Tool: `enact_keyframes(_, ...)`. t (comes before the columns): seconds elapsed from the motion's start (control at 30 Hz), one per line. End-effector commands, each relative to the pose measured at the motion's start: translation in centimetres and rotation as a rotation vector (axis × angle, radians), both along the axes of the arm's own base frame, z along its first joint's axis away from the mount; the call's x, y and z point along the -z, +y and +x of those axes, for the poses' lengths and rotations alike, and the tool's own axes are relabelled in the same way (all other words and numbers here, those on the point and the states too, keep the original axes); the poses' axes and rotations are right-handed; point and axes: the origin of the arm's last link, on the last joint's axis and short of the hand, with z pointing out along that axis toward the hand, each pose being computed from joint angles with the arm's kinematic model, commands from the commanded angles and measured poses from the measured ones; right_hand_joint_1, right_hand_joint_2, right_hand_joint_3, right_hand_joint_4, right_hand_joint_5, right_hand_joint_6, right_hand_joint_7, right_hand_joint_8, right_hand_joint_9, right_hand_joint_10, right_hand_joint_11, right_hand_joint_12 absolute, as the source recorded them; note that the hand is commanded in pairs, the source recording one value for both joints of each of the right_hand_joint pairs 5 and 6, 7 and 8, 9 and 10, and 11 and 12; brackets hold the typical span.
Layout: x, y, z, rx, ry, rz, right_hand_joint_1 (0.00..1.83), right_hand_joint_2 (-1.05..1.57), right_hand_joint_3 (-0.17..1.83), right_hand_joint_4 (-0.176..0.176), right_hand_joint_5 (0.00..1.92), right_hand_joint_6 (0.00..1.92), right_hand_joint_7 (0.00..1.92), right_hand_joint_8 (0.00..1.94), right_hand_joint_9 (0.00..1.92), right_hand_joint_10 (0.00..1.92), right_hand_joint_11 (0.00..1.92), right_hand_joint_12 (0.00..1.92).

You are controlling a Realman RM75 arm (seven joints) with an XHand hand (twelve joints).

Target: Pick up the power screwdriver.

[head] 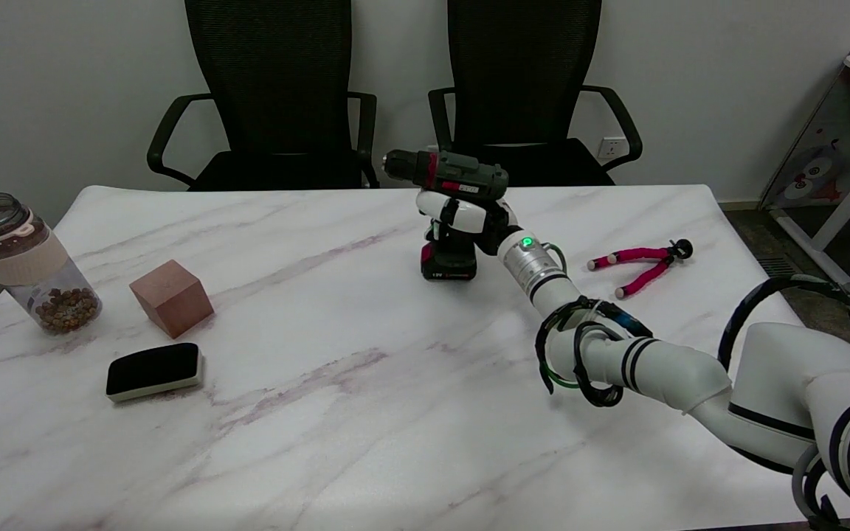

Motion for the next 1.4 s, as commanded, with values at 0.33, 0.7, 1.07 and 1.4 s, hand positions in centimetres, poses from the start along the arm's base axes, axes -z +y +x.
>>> enact_keyframes(0.33,-0.4,-0.3,0.1,0.01,0.005,-0.007,0.97,0.25,0.89,0.176,0.93,0.93,0.93,0.93,1.92,1.92,1.39,1.39)
enact_keyframes(0.7,-0.5,-0.4,0.2,0.009,0.007,-0.011,0.99,0.24,0.88,0.176,0.92,0.92,0.92,0.92,1.92,1.92,1.45,1.45)
enact_keyframes(1.07,-0.6,-0.5,0.6,-0.002,0.007,-0.01,0.98,0.19,0.87,0.176,0.91,0.91,0.91,0.91,1.92,1.92,1.58,1.58)
enact_keyframes(1.4,-0.3,-0.6,1.5,-0.031,0.015,0.012,1.04,0.42,0.84,0.174,0.96,0.96,0.96,0.96,1.92,1.92,1.63,1.63)
